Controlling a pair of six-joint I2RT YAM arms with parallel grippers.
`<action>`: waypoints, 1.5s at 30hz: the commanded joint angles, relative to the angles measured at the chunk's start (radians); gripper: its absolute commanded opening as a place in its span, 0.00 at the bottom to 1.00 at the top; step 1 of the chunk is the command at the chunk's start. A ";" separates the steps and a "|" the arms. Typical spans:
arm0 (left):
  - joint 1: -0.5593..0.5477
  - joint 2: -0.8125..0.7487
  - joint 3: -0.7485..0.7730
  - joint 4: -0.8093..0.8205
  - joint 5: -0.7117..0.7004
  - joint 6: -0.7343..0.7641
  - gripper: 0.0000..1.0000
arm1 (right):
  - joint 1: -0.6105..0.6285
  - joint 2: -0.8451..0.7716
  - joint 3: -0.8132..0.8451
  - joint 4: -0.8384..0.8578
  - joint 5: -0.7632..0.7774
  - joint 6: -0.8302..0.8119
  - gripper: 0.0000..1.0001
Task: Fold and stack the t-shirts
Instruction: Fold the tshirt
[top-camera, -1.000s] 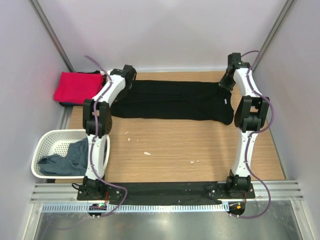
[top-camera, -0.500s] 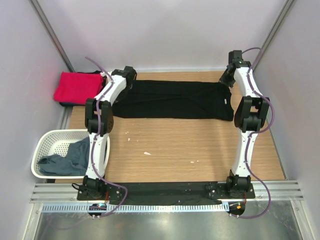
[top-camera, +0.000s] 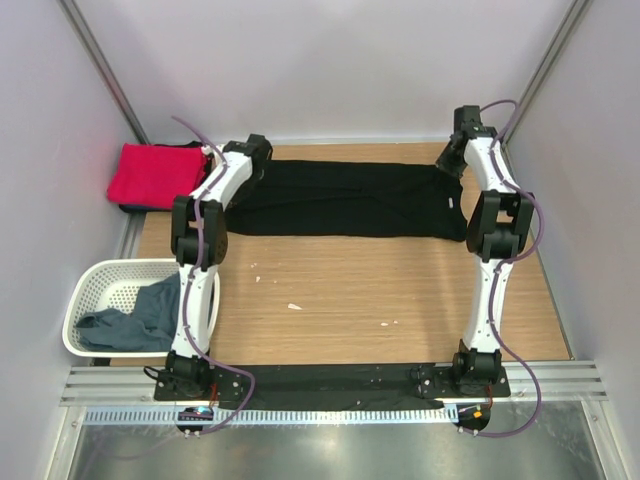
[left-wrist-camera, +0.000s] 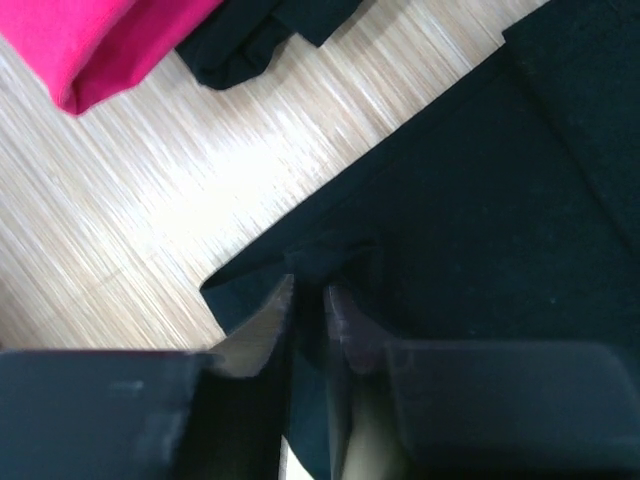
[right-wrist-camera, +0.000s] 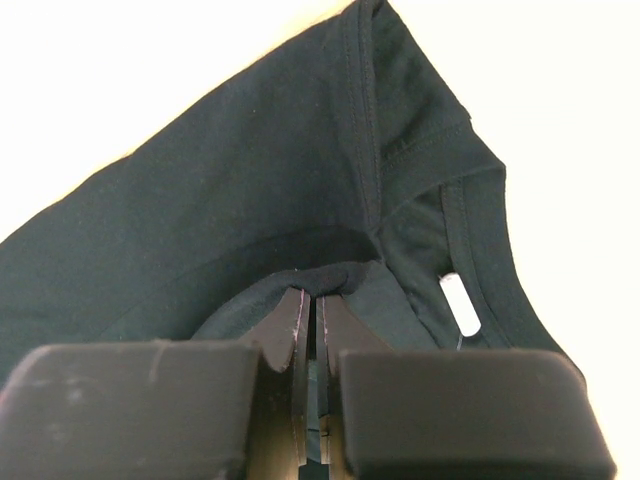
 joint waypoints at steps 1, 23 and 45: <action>0.016 -0.002 0.029 0.042 -0.042 0.025 0.26 | -0.003 0.008 0.056 0.048 -0.018 -0.020 0.15; -0.108 -0.382 -0.287 0.424 0.422 0.425 1.00 | -0.003 -0.444 -0.552 0.097 -0.101 -0.051 0.91; -0.112 -0.221 -0.365 0.352 0.488 0.323 0.96 | -0.003 -0.405 -0.686 0.162 -0.020 -0.218 0.65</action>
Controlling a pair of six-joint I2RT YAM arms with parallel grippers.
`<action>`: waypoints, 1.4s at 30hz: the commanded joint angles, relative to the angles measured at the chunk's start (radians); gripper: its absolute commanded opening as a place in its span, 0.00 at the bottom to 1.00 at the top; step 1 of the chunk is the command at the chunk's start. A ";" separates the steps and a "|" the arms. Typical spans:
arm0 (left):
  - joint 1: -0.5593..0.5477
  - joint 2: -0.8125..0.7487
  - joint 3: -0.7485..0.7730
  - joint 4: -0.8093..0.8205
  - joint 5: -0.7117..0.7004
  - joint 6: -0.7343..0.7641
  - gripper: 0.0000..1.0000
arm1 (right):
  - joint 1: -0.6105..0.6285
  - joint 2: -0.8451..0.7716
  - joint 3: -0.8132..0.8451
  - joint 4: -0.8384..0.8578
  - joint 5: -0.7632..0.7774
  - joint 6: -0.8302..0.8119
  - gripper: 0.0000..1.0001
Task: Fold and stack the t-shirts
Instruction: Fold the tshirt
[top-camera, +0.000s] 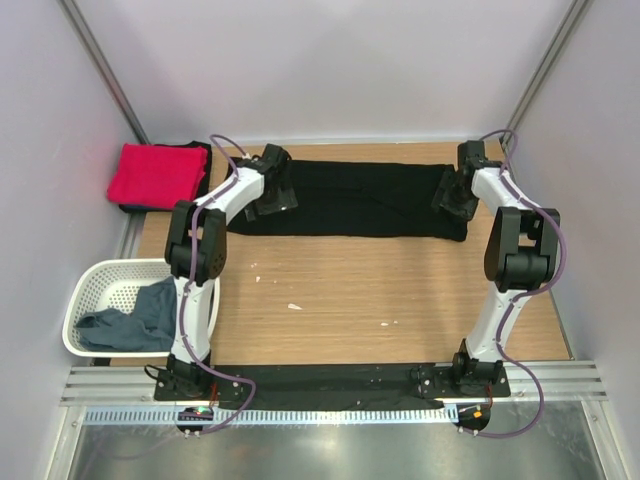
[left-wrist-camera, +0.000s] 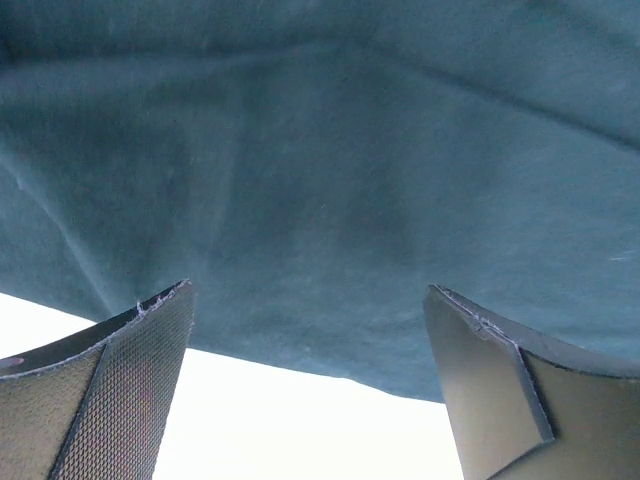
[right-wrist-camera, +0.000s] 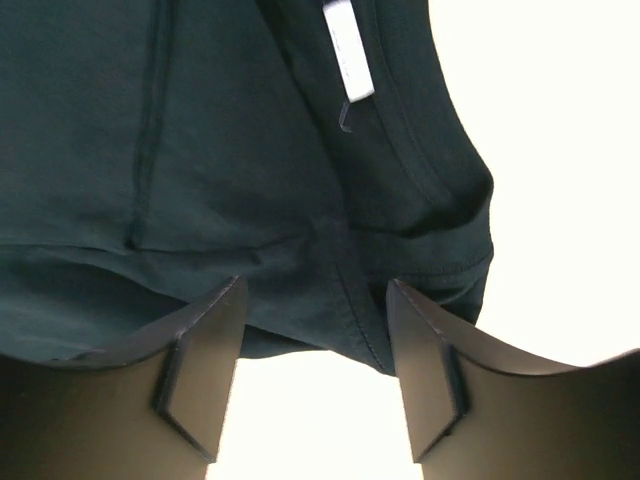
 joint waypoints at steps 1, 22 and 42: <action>0.003 -0.017 -0.034 -0.027 -0.022 -0.042 0.96 | -0.001 -0.005 -0.029 0.024 0.008 -0.026 0.63; 0.016 0.026 -0.057 -0.081 -0.093 -0.060 0.96 | -0.011 0.130 0.209 0.006 0.194 -0.055 0.01; 0.044 -0.027 -0.049 -0.073 -0.102 0.007 0.96 | -0.031 0.167 0.385 0.010 0.143 -0.003 0.46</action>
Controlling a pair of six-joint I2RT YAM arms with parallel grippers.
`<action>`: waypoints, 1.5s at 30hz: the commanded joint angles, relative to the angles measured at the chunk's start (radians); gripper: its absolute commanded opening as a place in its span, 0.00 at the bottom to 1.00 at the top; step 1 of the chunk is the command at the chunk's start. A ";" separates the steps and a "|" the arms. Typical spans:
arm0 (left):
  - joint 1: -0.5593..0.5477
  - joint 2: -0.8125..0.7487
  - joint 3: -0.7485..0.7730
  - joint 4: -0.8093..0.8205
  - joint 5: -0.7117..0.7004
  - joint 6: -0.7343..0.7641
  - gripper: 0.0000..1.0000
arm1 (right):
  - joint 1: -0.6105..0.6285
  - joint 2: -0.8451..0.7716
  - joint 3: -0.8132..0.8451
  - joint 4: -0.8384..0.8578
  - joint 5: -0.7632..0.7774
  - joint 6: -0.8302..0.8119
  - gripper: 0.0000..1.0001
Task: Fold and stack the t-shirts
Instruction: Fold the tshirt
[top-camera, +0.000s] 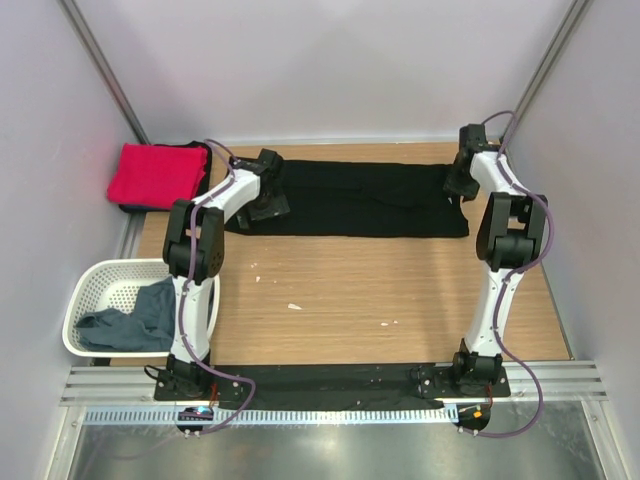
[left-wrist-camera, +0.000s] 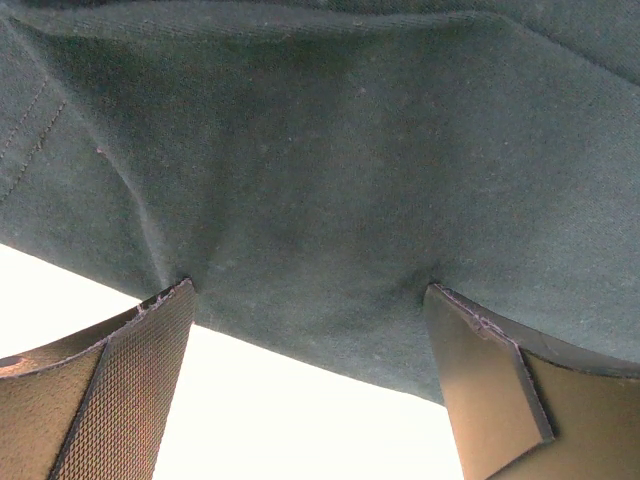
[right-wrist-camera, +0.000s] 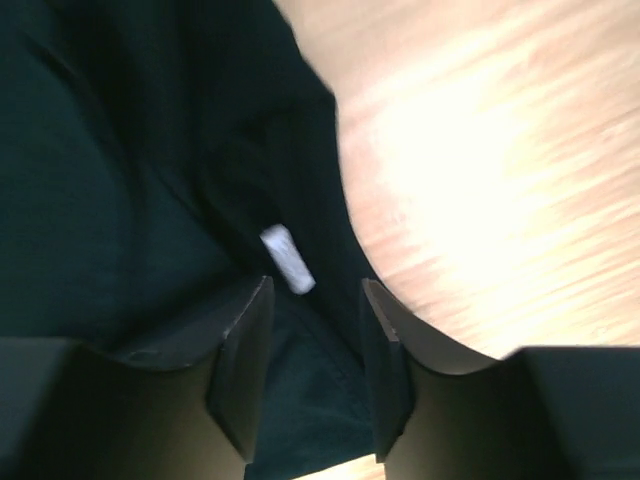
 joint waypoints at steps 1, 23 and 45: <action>0.015 -0.045 0.001 -0.022 -0.055 0.044 0.96 | -0.004 -0.085 0.124 0.036 -0.034 0.057 0.48; 0.030 -0.130 -0.045 -0.022 0.026 0.051 0.97 | 0.086 0.059 0.075 0.147 -0.060 0.318 0.56; 0.056 0.109 0.391 0.008 0.104 0.186 0.99 | 0.183 -0.025 0.235 0.061 -0.086 0.350 0.81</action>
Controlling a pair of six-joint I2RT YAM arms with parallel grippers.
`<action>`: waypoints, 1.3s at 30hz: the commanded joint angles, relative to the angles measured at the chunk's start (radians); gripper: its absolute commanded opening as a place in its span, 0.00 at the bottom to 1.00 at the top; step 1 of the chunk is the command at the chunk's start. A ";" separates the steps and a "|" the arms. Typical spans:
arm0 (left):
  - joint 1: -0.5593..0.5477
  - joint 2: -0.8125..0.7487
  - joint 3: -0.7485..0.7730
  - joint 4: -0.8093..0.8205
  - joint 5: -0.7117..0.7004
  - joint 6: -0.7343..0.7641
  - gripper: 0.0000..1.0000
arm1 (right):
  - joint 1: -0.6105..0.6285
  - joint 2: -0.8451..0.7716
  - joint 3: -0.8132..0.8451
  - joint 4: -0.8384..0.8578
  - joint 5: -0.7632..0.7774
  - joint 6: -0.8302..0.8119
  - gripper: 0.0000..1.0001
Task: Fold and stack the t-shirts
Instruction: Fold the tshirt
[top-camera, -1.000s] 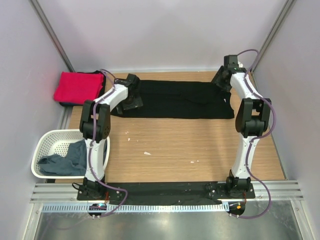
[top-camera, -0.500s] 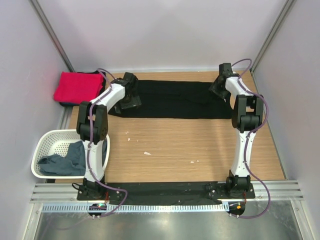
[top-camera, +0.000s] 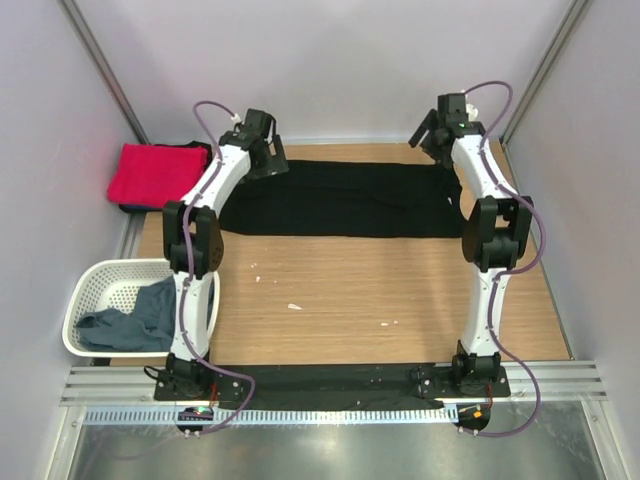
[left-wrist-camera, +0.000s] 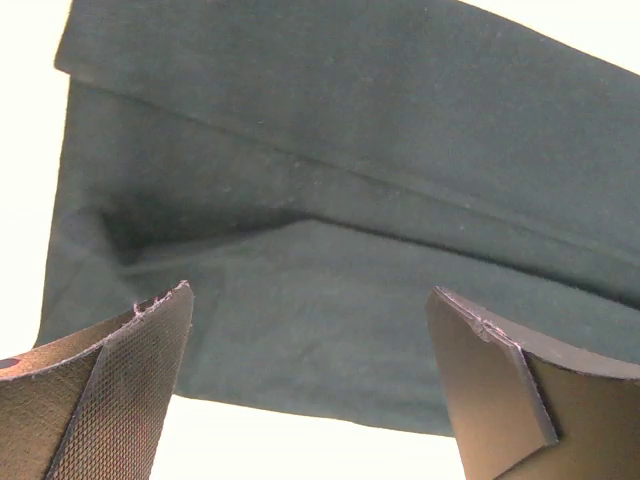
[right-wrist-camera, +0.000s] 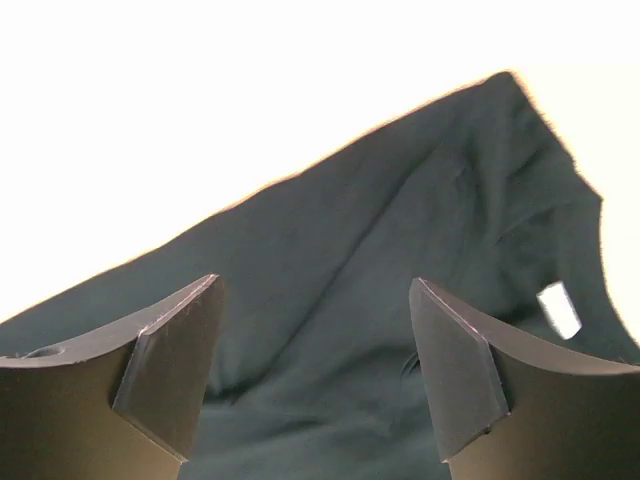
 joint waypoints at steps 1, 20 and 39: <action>0.010 0.089 0.033 0.019 0.051 0.010 0.99 | 0.069 -0.067 -0.100 0.014 0.016 0.066 0.82; -0.041 0.048 -0.338 -0.008 0.042 -0.114 0.96 | 0.103 0.106 -0.268 -0.008 0.081 0.083 0.82; -0.558 -0.101 -0.600 -0.050 0.169 -0.326 0.95 | 0.133 0.370 0.056 0.115 -0.008 0.001 0.83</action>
